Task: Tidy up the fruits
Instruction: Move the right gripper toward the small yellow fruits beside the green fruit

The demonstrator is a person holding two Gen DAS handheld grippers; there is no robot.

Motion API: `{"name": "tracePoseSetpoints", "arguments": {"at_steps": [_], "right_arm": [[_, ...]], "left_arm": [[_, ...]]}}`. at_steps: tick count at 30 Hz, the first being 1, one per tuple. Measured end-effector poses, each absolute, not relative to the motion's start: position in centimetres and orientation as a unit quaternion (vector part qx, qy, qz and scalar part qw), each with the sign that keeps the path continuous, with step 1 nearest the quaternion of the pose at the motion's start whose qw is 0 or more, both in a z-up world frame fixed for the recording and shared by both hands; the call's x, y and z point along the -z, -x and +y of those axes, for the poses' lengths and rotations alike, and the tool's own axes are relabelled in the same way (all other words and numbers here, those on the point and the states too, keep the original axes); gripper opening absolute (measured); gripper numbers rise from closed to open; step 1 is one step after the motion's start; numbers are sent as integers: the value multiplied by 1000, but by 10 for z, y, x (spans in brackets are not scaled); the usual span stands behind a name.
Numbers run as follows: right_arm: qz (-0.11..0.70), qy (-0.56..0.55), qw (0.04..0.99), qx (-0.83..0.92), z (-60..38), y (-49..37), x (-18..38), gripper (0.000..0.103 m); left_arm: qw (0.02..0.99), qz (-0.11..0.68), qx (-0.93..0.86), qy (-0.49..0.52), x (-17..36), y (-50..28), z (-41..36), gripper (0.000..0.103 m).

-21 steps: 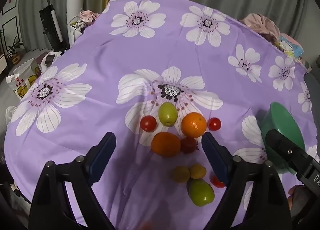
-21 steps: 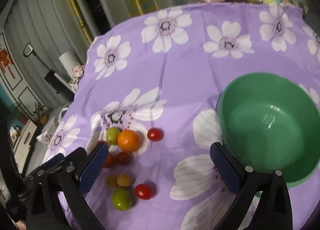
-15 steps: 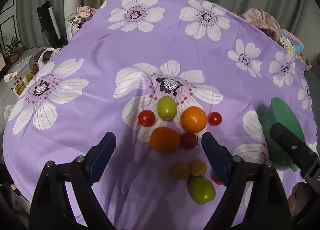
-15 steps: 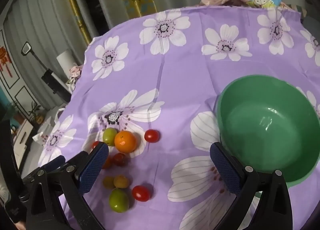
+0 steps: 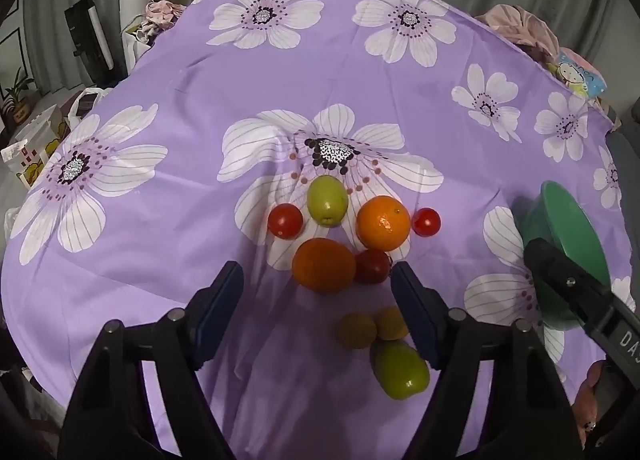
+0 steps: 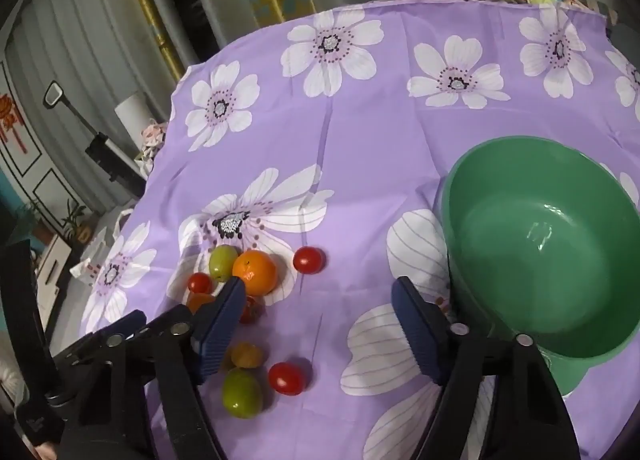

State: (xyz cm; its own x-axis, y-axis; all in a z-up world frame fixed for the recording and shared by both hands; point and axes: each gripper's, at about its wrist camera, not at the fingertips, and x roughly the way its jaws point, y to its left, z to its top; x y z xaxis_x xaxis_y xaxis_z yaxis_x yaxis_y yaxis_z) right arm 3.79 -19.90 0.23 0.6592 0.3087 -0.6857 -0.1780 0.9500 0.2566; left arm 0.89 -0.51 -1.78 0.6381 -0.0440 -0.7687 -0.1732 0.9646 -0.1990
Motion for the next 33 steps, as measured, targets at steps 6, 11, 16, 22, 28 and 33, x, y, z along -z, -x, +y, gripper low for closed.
{"name": "tracePoseSetpoints", "arguments": {"at_steps": [6, 11, 16, 22, 28, 33], "right_arm": [[400, -90, 901, -144, -199, -40, 1, 70], [424, -113, 885, -157, -200, -43, -2, 64], [457, -119, 865, -170, -187, -57, -14, 61], [464, -98, 858, -198, -152, -76, -22, 61], [518, -93, 827, -199, -156, -77, 25, 46], [555, -120, 801, -190, -174, -80, 42, 45]], "left_arm": [[891, 431, -28, 139, 18, -10, -4, 65], [885, 436, -10, 162, 16, -13, 2, 62], [871, 440, -5, 218, 18, -14, 27, 59], [867, 444, -11, 226, 20, -12, 36, 51], [862, 461, -11, 212, 26, -15, 29, 42], [855, 480, 22, 194, 32, -18, 10, 42]]}}
